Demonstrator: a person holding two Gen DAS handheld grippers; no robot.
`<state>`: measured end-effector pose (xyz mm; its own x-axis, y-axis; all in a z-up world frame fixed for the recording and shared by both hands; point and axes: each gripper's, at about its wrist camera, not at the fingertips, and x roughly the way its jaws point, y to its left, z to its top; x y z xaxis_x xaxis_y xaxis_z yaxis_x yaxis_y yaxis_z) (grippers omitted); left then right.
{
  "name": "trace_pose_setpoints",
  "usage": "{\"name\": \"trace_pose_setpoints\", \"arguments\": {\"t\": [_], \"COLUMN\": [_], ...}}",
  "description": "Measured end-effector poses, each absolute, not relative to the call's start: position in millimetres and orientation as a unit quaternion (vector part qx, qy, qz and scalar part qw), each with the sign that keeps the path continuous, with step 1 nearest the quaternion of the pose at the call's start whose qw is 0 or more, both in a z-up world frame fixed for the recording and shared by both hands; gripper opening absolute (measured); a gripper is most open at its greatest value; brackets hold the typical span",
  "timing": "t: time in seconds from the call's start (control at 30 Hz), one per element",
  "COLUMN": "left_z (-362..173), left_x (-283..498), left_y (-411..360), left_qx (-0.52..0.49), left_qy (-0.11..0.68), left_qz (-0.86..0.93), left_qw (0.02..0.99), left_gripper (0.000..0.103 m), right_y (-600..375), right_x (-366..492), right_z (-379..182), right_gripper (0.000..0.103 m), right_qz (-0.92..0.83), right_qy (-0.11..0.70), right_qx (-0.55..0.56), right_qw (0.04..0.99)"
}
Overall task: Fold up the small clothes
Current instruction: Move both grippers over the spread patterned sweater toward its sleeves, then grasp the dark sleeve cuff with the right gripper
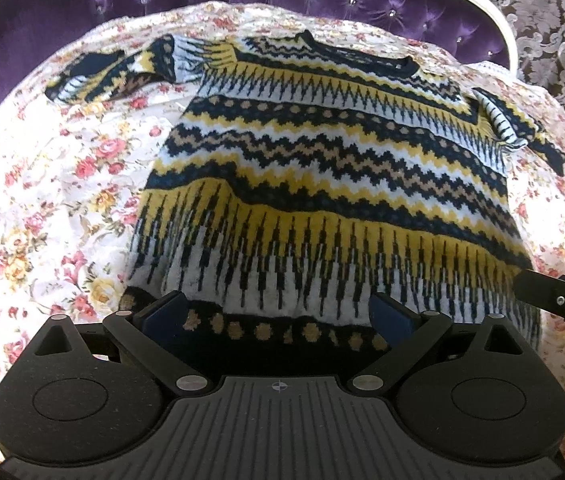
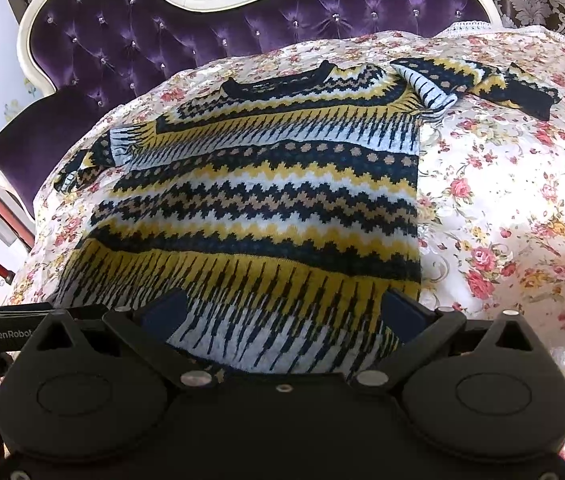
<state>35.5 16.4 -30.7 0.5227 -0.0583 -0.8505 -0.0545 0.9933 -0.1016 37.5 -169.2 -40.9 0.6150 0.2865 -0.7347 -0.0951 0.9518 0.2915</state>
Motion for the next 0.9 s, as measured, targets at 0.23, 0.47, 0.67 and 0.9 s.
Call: {"name": "trace_pose_setpoints", "arguments": {"t": [0.23, 0.47, 0.67, 0.9], "left_z": [-31.1, -25.7, -18.8, -10.9], "left_x": [51.0, 72.0, 93.3, 121.9], "left_y": [21.4, 21.8, 19.6, 11.8], "left_qx": [-0.074, -0.065, -0.05, -0.035], "left_qy": [0.5, 0.502, 0.497, 0.48], "left_qz": [-0.001, 0.001, 0.002, -0.009], "left_qw": [0.863, 0.863, 0.866, 0.877], "left_gripper": [0.098, 0.098, 0.098, 0.098], "right_y": [-174.5, -182.5, -196.6, -226.7], "right_x": [52.3, 71.2, 91.6, 114.1], "right_z": [-41.1, -37.2, -32.2, -21.9], "right_gripper": [0.103, 0.103, 0.103, 0.103], "right_qz": [0.116, 0.122, 0.124, 0.131], "right_qy": [0.431, 0.431, 0.427, 0.396], "right_qx": [0.123, 0.126, 0.143, 0.165], "right_qw": [0.886, 0.885, 0.884, 0.894]}}
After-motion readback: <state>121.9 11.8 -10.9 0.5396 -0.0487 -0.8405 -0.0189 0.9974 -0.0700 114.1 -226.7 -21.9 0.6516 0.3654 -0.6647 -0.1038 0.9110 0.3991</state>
